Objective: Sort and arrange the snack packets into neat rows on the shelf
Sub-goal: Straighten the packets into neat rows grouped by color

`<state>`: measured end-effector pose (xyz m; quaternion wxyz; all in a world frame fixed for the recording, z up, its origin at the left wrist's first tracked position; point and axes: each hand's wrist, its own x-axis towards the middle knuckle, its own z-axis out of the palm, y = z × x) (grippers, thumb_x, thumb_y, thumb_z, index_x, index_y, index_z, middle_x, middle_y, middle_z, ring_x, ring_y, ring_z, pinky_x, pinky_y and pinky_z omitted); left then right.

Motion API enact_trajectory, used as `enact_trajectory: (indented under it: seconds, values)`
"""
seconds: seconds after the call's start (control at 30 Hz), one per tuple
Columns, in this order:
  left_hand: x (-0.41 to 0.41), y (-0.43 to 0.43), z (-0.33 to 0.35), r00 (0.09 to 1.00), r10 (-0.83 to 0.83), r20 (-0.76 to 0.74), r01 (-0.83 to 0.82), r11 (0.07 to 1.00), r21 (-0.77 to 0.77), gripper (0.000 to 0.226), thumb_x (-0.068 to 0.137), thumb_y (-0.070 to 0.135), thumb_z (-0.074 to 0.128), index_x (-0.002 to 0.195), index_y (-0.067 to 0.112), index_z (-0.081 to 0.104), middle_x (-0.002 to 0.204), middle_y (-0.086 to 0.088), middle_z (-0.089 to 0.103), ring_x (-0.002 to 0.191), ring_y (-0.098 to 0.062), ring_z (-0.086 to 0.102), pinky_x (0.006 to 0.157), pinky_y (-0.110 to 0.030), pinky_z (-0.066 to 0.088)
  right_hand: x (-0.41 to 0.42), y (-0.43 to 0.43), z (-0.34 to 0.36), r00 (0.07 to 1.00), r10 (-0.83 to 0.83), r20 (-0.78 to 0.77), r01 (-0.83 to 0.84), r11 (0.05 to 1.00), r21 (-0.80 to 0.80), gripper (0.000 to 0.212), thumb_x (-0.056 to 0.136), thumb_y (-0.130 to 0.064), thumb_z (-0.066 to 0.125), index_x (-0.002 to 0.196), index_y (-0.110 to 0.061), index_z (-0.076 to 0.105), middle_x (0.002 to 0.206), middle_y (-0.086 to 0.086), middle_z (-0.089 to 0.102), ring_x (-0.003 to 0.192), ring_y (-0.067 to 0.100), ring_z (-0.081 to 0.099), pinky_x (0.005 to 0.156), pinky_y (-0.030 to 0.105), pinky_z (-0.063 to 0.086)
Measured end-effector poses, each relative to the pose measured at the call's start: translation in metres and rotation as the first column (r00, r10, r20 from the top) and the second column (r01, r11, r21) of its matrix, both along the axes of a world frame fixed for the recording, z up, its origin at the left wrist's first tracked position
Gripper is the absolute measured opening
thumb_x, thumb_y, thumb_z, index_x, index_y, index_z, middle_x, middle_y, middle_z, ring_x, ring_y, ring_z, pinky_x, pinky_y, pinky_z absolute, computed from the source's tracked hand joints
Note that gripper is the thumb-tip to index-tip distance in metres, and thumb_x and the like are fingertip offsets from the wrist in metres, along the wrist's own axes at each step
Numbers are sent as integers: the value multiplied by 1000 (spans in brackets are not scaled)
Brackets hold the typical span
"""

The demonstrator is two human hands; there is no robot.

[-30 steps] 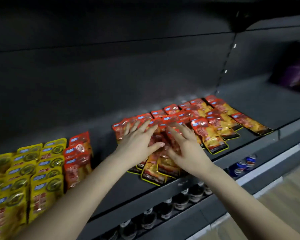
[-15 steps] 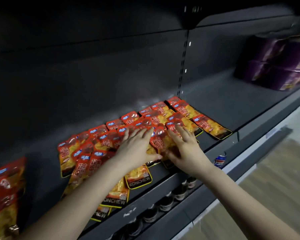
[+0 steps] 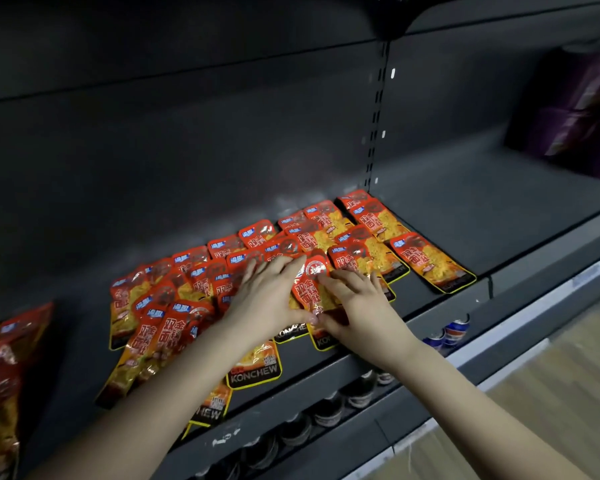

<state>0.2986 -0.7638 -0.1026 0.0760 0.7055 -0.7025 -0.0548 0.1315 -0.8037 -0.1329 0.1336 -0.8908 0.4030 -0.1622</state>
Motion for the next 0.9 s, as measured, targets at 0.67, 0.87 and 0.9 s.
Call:
enact_trajectory:
  seconds: [0.67,0.87,0.9]
  values:
    - [6,17,17,960,-17,-281,-8,996,-86,97,77,21,76,151,23,14,145,8,21,133,-11,31,104,-14,21,21,12,26,990,10,141,-18,999,51,59,86,-25,64,140,-19,42,142,11,36,119,28,50,101,33,41]
    - [38,39,31,958,43,-282,-81,989,-127,96,76,17,77,151,20,16,146,3,22,133,-14,33,105,-15,24,59,27,52,989,60,133,-59,998,-6,54,84,-24,65,135,-18,49,141,13,42,113,33,56,96,34,45]
    - [46,45,34,958,54,-280,-96,986,-137,95,77,17,76,151,19,16,146,2,22,133,-14,32,104,-13,23,68,31,56,987,77,139,-75,997,-14,54,85,-24,64,136,-18,48,141,12,41,115,32,54,97,33,44]
